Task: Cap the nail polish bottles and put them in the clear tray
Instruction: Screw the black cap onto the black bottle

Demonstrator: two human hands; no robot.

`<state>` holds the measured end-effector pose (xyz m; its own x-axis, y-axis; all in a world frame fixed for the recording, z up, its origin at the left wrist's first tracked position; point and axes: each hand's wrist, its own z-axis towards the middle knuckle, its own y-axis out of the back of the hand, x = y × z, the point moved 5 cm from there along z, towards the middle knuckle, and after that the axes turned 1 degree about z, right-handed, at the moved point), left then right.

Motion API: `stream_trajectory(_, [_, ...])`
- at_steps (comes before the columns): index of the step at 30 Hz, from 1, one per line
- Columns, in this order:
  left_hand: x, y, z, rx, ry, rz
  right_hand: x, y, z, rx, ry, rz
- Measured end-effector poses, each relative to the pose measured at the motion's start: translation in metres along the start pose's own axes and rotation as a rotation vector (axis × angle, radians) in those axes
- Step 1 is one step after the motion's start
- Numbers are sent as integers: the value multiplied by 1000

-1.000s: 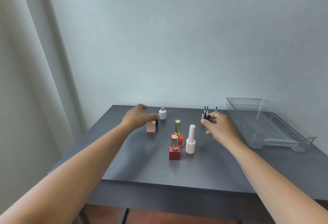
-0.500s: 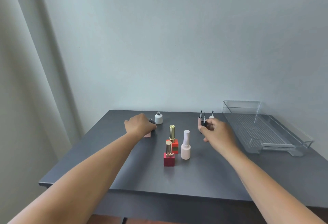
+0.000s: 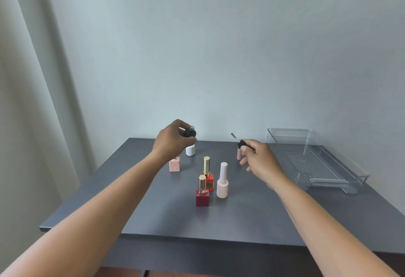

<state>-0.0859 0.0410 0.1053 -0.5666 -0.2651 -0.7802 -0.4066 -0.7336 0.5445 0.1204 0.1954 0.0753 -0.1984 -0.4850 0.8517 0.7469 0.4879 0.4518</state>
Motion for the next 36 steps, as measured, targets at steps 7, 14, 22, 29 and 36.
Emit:
stream_trajectory(7, [-26, 8, -30, 94, -77, -187, 52, 8, -7, -70, 126, 205])
stream_trajectory(14, [-26, 10, -42, 96, -83, -201, 77, 4, -19, -69, 215, 197])
stream_trajectory(22, [-26, 10, -47, 102, -92, -179, 77, -3, -20, -45, 210, 163])
stream_trajectory(29, [-29, 7, -49, 115, -124, -139, 79, -6, -21, -26, 222, 123])
stream_trajectory(36, [-25, 4, -52, 93, -69, -156, 81, -2, -25, -27, 236, 102])
